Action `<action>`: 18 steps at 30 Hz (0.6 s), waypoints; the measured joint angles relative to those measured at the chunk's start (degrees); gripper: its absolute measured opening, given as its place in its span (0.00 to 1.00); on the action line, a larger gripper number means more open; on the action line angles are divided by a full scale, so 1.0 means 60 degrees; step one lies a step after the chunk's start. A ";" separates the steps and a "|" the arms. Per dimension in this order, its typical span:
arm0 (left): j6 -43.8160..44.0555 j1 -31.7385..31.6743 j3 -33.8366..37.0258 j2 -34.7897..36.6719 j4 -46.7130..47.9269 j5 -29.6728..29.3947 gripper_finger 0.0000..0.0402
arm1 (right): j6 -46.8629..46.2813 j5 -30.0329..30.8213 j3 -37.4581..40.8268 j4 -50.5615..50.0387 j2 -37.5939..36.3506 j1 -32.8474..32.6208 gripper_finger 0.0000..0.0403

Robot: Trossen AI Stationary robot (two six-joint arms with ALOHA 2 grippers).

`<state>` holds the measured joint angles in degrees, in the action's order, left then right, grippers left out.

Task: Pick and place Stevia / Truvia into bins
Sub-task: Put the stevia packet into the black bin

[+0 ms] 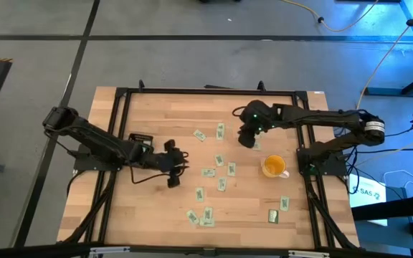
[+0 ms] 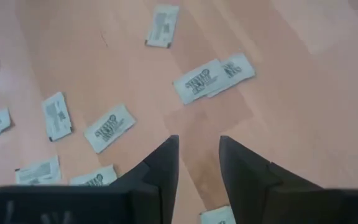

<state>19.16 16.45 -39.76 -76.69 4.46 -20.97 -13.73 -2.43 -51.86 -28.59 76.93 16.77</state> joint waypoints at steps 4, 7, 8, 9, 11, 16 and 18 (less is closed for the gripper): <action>-0.1047 -0.0084 0.0257 0.0004 -0.0945 -0.0132 0.22 | -0.0584 0.0087 0.0004 -0.0134 0.0147 0.0062 0.29; -0.1502 -0.0081 0.0258 0.0004 -0.1006 -0.0529 0.22 | -0.0981 0.0666 0.0000 -0.0366 0.0200 0.0477 0.29; -0.1548 -0.0081 0.0258 0.0004 -0.1000 -0.0660 0.22 | -0.1143 0.0747 0.0000 -0.0583 0.0233 0.0667 0.29; -0.1510 -0.0081 0.0258 0.0004 -0.1002 -0.0795 0.22 | -0.1242 0.0754 0.0004 -0.0751 0.0272 0.0876 0.29; -0.1189 -0.0081 0.0258 0.0004 -0.1000 -0.1009 0.22 | -0.1435 0.0749 0.0004 -0.1088 0.0331 0.1263 0.29; -0.0867 -0.0081 0.0258 0.0004 -0.0986 -0.1169 0.22 | -0.1159 0.0720 0.0004 -0.1149 0.0615 0.2136 0.29; -0.0888 -0.0081 0.0258 0.0002 -0.0993 -0.1162 0.22 | -0.1149 0.0721 0.0000 -0.1135 0.0787 0.2416 0.29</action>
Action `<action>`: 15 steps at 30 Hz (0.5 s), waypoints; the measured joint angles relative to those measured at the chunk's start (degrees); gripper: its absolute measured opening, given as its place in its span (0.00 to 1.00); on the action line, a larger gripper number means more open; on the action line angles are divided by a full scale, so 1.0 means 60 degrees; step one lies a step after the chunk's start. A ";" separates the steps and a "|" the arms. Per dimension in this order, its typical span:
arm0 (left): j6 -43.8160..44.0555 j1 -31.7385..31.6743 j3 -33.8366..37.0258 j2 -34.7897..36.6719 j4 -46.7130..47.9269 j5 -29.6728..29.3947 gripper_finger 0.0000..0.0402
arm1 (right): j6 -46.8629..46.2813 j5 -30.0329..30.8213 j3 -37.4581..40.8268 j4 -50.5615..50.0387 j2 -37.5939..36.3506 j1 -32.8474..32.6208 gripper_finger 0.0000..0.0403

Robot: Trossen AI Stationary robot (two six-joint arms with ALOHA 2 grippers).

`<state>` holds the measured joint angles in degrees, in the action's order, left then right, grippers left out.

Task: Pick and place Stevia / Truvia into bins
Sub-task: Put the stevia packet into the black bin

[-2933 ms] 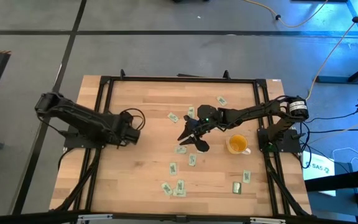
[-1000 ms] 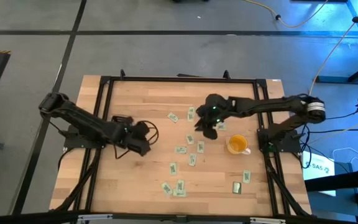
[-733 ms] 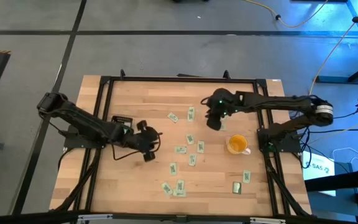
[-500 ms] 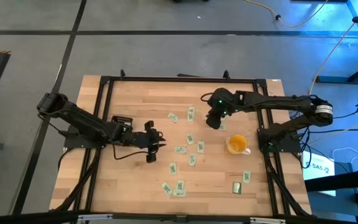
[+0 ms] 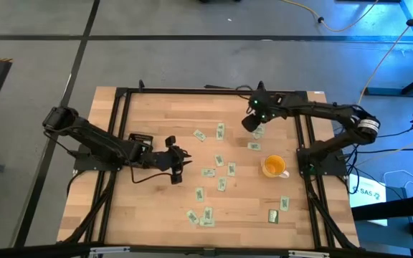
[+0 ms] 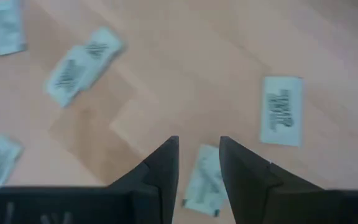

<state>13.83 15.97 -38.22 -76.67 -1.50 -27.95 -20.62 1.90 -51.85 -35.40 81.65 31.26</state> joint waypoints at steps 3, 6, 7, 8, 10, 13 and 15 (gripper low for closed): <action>0.0006 0.0000 0.0000 -0.0002 0.0004 -0.0006 0.22 | 0.0116 0.0194 0.0003 -0.0005 0.0374 0.0293 0.29; 0.0064 0.0000 0.0000 -0.0002 0.0004 -0.0007 0.22 | 0.0244 0.0603 0.0003 0.0058 0.0865 0.0513 0.29; 0.0064 0.0000 0.0000 -0.0002 0.0004 -0.0007 0.22 | 0.0248 0.0673 0.0003 0.0128 0.1042 0.0581 0.29; 0.0065 0.0000 0.0000 -0.0002 0.0006 -0.0007 0.22 | 0.0262 0.0687 0.0003 0.0231 0.1213 0.0653 0.29; 0.0069 0.0000 0.0000 -0.0002 0.0007 -0.0007 0.22 | 0.0266 0.0691 0.0001 0.0392 0.1558 0.0775 0.29; 0.0069 0.0000 0.0000 -0.0006 0.0007 -0.0007 0.22 | 0.0266 0.0691 0.0003 0.0605 0.2030 0.0985 0.29; 0.0069 0.0000 -0.0002 -0.0006 0.0008 -0.0007 0.22 | 0.0266 0.0692 0.0003 0.0630 0.2315 0.1149 0.29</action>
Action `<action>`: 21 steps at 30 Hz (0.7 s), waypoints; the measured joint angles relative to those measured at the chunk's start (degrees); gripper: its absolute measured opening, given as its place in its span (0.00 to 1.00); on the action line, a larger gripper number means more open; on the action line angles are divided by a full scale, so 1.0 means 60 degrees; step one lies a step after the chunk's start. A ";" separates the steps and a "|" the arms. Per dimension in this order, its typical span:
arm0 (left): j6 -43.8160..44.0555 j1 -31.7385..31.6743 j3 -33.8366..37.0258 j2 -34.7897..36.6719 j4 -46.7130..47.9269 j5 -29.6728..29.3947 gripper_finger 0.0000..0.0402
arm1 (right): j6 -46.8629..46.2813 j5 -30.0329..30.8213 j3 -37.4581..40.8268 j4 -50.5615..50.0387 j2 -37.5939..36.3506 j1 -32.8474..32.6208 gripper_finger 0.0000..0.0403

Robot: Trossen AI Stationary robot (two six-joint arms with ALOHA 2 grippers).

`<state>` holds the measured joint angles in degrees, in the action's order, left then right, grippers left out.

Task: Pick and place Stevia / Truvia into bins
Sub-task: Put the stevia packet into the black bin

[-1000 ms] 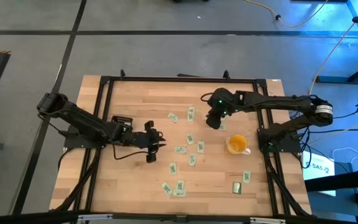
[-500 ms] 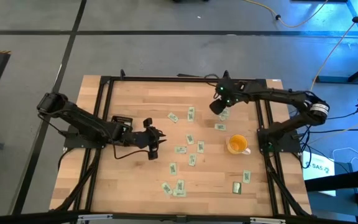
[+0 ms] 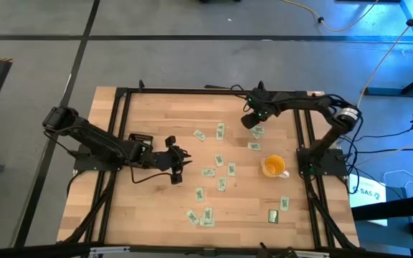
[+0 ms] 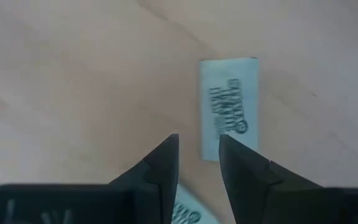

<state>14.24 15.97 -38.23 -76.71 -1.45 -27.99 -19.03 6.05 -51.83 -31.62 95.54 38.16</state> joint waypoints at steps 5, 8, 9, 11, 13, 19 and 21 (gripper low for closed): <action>0.0001 0.0000 -0.0002 0.0000 0.0010 0.0000 0.22 | 0.0025 0.0099 -0.0041 0.0028 0.0573 0.0295 0.28; 0.0001 0.0000 -0.0005 0.0000 0.0012 0.0000 0.22 | 0.0040 0.0063 -0.0058 0.0030 0.0747 0.0382 0.25; 0.0000 0.0000 -0.0005 0.0000 0.0019 0.0000 0.22 | 0.0042 0.0048 -0.0058 0.0023 0.0773 0.0385 0.23; 0.0004 0.0000 -0.0005 0.0000 0.0025 0.0000 0.22 | 0.0127 0.0055 -0.0055 0.0036 0.0781 0.0385 0.20; 0.0000 0.0000 -0.0005 0.0000 0.0029 -0.0010 0.22 | 0.0220 0.0053 -0.0051 0.0076 0.0784 0.0386 0.16; 0.0000 0.0000 -0.0005 0.0000 0.0073 -0.0020 0.22 | 0.0494 0.0131 -0.0035 0.0172 0.0781 0.0392 0.04; 0.0000 0.0000 -0.0005 0.0000 0.0095 -0.0092 0.22 | 0.0737 0.0133 -0.0021 0.0253 0.0747 0.0392 0.02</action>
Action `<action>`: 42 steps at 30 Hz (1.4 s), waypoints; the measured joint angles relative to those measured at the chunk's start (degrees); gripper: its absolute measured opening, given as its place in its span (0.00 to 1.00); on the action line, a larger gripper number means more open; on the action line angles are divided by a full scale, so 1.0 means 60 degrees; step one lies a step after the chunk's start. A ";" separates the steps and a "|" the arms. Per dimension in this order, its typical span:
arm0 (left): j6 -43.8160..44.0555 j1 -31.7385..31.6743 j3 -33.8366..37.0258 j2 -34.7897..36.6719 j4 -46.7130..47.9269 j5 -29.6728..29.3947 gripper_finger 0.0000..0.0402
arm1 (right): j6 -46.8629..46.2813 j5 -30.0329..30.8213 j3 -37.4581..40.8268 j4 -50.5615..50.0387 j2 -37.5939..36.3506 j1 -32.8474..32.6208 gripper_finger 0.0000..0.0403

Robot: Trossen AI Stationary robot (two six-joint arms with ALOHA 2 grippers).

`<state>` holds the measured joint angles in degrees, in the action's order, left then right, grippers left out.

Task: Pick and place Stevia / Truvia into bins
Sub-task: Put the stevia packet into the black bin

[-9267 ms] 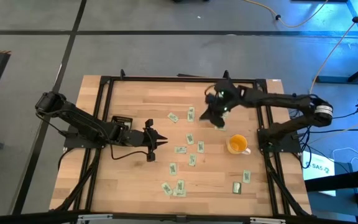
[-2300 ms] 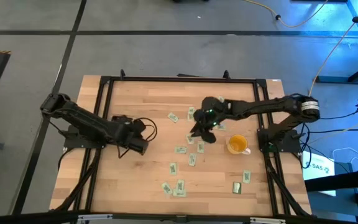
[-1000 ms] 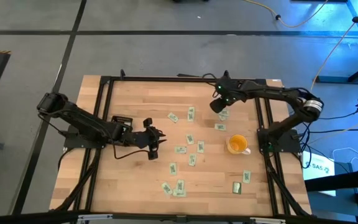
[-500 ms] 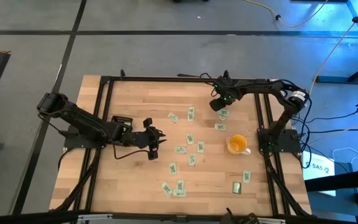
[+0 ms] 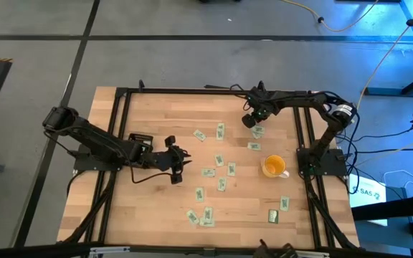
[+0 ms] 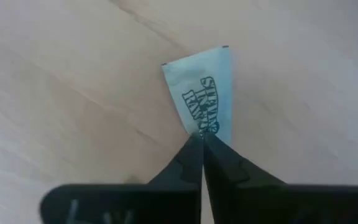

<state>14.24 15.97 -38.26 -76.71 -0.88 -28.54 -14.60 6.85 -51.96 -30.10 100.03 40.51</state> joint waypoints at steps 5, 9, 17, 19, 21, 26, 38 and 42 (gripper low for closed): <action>0.0000 0.0000 -0.0004 0.0000 0.0164 -0.0057 0.22 | 0.0250 -0.0021 0.0049 0.0103 -0.0306 -0.0172 0.01; -0.0051 -0.0005 -0.0004 0.0000 0.0155 -0.0061 0.22 | 0.0275 -0.0859 0.0058 0.0179 -0.0720 -0.0526 0.01; -0.0073 -0.0102 -0.0004 -0.0004 0.0112 -0.0069 0.22 | 0.0294 -0.4804 0.0047 0.1743 -0.0994 -0.1924 0.00; -0.0073 -0.0189 -0.0004 -0.0004 0.0113 -0.0053 0.22 | 0.0303 -0.6051 0.0047 0.2614 -0.0994 -0.2410 0.00; -0.0073 -0.0256 -0.0004 -0.0004 0.0112 -0.0005 0.22 | 0.0300 -0.7221 0.0047 0.3565 -0.0994 -0.2941 0.00; -0.0076 -0.0454 -0.0004 -0.0004 -0.0001 0.0521 0.22 | 0.0154 -0.9316 0.0036 0.6285 -0.1012 -0.4268 0.00; -0.2144 -0.0642 -0.0007 -0.0004 -0.2899 0.3597 0.30 | -0.0530 -0.9339 0.0026 0.8859 -0.1016 -0.5955 0.00; -0.2335 -0.0645 -0.0007 -0.0004 -0.3491 0.4210 0.32 | -0.0613 -0.9331 0.0026 0.8948 -0.1016 -0.5989 0.00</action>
<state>0.23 12.10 -38.30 -76.73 -21.83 -3.28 -18.28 -49.14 -51.80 23.58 93.93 4.58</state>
